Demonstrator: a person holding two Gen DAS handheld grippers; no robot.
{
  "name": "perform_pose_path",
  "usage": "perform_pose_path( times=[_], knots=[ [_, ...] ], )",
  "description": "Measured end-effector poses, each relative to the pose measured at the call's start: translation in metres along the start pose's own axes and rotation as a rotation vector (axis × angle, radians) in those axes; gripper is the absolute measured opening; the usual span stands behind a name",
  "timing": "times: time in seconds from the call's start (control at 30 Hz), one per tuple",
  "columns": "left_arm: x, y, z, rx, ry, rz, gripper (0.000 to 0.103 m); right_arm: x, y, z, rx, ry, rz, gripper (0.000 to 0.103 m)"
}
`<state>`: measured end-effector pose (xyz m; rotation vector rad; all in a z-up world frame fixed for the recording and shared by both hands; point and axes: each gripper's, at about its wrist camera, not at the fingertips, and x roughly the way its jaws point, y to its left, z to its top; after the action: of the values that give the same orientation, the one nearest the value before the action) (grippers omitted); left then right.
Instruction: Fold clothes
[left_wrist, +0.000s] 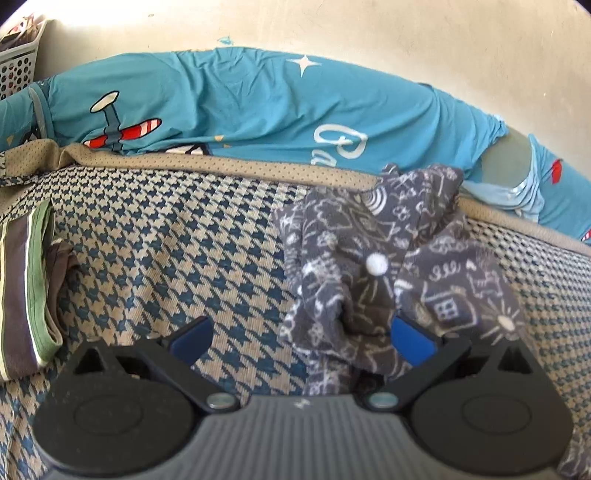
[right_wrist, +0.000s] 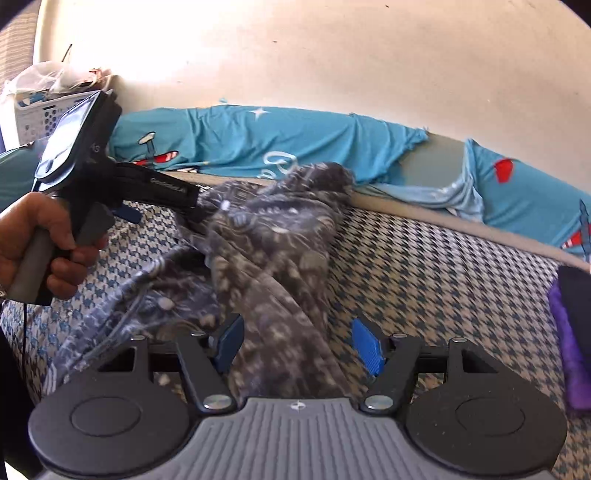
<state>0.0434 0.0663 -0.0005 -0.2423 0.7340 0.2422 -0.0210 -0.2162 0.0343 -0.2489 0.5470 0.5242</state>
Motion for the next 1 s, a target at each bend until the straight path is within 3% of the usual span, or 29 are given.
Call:
perform_pose_path(
  times=[0.17,0.33,0.43,0.73,1.0],
  knots=[
    [0.001,0.008,-0.004,-0.018,0.012,0.014,0.103,0.003,-0.008,-0.010,0.021,0.036,0.002,0.070],
    [-0.006,0.014,-0.007,-0.042,0.011,-0.001,0.103,0.003,-0.029,-0.016,0.187,0.072,0.056,0.071],
    [-0.012,0.018,-0.009,-0.060,0.014,-0.020,0.103,-0.008,-0.041,-0.020,0.283,0.043,0.099,0.071],
    [-0.023,0.018,-0.014,-0.078,0.000,-0.035,0.103,-0.024,-0.068,-0.034,0.438,0.031,0.097,0.071],
    [-0.021,0.014,-0.016,-0.075,0.008,-0.035,0.103,-0.003,-0.073,-0.051,0.535,0.118,0.165,0.071]
  ],
)
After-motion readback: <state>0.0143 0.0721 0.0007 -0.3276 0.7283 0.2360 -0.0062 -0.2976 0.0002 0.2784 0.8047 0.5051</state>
